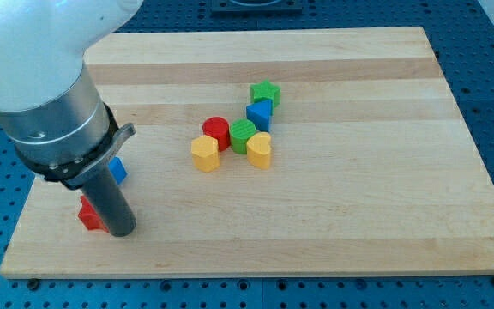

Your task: Move the blue cube into the left of the red star

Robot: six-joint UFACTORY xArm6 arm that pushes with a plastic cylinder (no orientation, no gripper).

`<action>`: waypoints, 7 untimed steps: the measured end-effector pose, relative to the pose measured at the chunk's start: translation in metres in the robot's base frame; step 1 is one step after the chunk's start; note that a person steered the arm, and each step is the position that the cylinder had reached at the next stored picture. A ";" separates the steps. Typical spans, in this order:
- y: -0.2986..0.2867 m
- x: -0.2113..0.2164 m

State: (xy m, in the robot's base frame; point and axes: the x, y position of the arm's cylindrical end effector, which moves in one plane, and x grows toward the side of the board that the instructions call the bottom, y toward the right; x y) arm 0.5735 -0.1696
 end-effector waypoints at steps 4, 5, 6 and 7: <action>0.031 -0.085; 0.009 -0.104; -0.025 -0.103; -0.043 -0.093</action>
State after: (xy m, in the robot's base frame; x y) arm 0.4802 -0.2126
